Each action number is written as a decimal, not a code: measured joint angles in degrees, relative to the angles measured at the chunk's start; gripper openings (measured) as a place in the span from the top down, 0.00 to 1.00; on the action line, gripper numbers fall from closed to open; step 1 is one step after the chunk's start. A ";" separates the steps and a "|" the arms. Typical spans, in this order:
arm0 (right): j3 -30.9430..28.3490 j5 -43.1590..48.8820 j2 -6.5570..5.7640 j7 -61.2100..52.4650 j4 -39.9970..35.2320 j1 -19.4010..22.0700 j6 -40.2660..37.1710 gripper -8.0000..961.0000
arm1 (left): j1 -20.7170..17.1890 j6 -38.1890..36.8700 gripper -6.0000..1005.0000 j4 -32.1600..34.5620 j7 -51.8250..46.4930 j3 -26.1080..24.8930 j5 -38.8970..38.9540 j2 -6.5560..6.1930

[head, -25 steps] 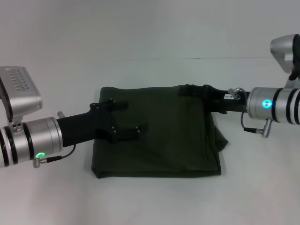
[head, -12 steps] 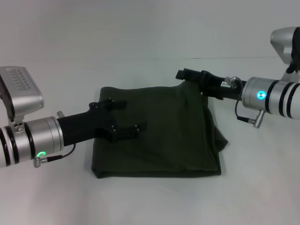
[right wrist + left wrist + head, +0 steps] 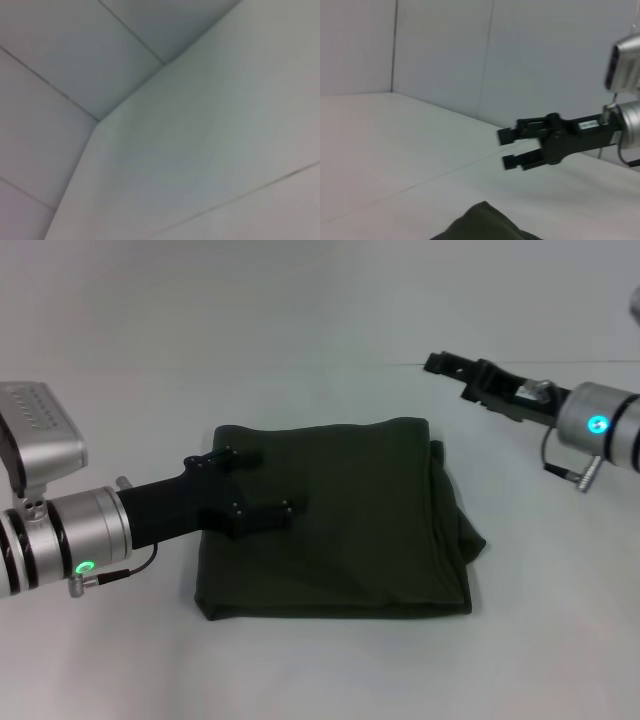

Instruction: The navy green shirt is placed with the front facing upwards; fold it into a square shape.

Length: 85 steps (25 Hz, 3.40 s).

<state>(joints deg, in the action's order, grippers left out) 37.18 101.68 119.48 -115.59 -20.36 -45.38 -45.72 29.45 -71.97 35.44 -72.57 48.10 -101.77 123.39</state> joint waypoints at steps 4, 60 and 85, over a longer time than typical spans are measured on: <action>0.29 -0.62 -1.94 -0.74 -1.92 2.33 -5.61 0.05 | 0.00 -0.03 0.07 -0.09 -1.13 -1.07 0.00 0.14; 6.73 19.15 -1.19 -16.23 -1.72 3.20 -16.88 0.14 | -0.90 -0.08 0.07 -0.54 -1.75 -2.40 0.08 0.45; 5.94 15.13 -0.99 -13.00 -1.66 4.82 -17.26 0.30 | -0.88 0.00 0.07 -0.74 -1.96 -2.40 0.08 0.45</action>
<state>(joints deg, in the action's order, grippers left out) 43.12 116.81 118.49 -128.59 -22.02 -40.56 -62.98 28.57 -71.98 34.71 -74.53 45.70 -101.68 123.84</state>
